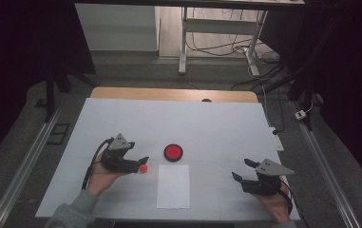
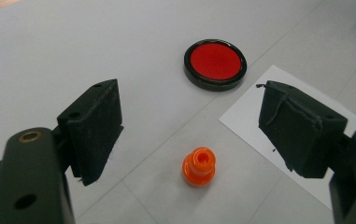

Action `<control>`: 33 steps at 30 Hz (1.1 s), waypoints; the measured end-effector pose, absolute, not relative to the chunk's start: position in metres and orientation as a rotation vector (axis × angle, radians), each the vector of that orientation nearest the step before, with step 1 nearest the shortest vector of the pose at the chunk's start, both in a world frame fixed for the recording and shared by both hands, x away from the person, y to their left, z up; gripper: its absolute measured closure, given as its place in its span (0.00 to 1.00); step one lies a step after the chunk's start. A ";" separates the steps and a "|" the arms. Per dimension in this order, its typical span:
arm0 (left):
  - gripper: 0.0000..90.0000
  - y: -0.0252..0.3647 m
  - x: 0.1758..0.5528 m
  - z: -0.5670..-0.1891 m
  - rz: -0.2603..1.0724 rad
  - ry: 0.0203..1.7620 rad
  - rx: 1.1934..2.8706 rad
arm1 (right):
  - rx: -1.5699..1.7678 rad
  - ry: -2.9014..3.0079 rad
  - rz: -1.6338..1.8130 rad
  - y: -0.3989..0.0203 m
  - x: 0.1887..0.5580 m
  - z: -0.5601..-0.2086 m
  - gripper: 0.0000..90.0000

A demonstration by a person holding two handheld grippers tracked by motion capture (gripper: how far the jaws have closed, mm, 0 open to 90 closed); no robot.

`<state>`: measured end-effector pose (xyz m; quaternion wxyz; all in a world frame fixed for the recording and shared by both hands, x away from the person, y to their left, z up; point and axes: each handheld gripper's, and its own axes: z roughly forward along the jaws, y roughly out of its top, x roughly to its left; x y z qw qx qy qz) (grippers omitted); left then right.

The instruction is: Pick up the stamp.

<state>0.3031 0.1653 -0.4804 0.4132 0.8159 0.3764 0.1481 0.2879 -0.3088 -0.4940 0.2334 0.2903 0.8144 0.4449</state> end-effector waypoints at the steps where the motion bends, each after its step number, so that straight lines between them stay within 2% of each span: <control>1: 0.24 0.165 0.304 -0.481 0.367 0.947 2.045 | 0.802 2.238 1.217 -0.309 0.288 -0.494 0.32; 20: 0.28 0.158 0.306 -0.505 0.321 0.950 2.122 | 0.799 2.255 1.209 -0.305 0.288 -0.497 0.33; 33: 0.42 0.158 0.301 -0.514 0.292 0.911 2.165 | 0.797 2.268 1.201 -0.304 0.289 -0.499 0.33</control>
